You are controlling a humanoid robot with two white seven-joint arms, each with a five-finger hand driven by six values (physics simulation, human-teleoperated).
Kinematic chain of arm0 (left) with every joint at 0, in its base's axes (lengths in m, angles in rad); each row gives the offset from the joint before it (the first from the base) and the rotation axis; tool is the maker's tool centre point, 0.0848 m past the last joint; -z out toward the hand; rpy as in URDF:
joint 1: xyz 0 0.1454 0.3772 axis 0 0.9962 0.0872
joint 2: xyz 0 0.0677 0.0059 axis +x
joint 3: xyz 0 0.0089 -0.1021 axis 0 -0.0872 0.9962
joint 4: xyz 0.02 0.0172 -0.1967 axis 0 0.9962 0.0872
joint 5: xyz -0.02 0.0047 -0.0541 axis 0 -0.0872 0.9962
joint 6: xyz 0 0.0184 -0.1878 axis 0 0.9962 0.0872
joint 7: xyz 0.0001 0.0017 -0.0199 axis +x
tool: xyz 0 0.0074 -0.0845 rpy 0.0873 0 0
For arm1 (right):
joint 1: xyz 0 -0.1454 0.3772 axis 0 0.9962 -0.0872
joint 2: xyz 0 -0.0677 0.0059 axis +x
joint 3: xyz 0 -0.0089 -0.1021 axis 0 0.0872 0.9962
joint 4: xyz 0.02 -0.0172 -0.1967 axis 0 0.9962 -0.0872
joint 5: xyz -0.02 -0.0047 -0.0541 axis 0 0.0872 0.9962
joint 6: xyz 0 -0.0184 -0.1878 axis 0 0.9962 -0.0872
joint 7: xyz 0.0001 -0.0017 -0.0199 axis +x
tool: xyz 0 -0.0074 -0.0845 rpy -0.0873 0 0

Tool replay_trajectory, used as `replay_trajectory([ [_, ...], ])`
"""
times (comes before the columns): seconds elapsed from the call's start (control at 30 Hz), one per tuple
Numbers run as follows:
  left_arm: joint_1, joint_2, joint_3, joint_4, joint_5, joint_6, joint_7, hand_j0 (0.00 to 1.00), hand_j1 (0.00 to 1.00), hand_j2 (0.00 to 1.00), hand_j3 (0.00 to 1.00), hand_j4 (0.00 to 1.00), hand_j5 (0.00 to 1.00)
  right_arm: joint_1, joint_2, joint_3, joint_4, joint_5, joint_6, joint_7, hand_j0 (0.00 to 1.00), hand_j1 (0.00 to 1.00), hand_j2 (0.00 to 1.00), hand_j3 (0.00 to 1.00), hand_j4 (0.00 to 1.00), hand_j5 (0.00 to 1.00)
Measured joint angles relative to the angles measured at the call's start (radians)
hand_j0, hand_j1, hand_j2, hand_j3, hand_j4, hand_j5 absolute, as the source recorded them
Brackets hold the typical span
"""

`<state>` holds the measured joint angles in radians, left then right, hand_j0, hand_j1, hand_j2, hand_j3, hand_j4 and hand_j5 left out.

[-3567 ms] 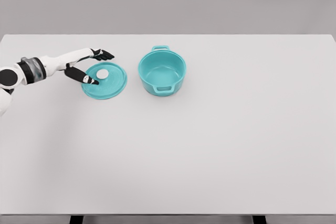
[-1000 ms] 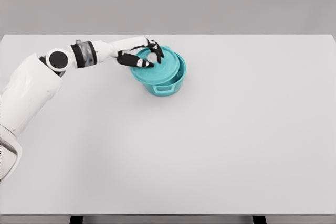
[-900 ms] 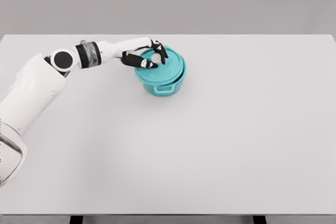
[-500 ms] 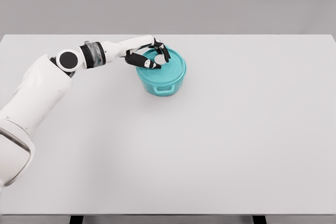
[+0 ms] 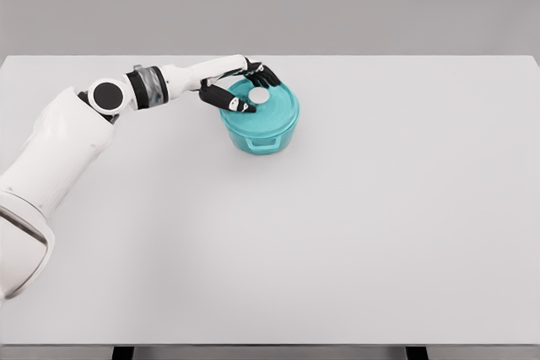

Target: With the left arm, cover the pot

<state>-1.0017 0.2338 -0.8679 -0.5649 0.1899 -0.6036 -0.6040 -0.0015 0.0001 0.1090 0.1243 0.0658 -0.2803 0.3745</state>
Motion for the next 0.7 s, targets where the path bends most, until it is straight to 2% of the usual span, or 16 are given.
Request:
replay_trajectory([
  [0.13, -0.002, 0.005, 0.005, 0.000, -0.017, -0.005, -0.004, 0.84, 0.84, 0.84, 0.84, 0.84, 0.84, 0.000, 0.000, 0.000, 0.000, 0.000, 0.000, 0.000, 1.00, 1.00, 1.00, 1.00, 1.00, 1.00],
  [0.6, -0.003, 0.005, 0.008, -0.009, -0.032, -0.009, -0.007, 0.84, 0.84, 0.84, 0.84, 0.84, 0.84, 0.000, 0.000, 0.000, 0.000, 0.000, 0.000, 0.000, 1.00, 1.00, 1.00, 1.00, 1.00, 1.00],
  [0.7, -0.003, 0.006, 0.008, -0.009, -0.032, -0.010, -0.007, 0.88, 0.88, 0.88, 0.88, 0.88, 0.88, 0.000, 0.000, 0.000, 0.000, 0.000, 0.000, 0.000, 1.00, 1.00, 1.00, 1.00, 1.00, 1.00],
])
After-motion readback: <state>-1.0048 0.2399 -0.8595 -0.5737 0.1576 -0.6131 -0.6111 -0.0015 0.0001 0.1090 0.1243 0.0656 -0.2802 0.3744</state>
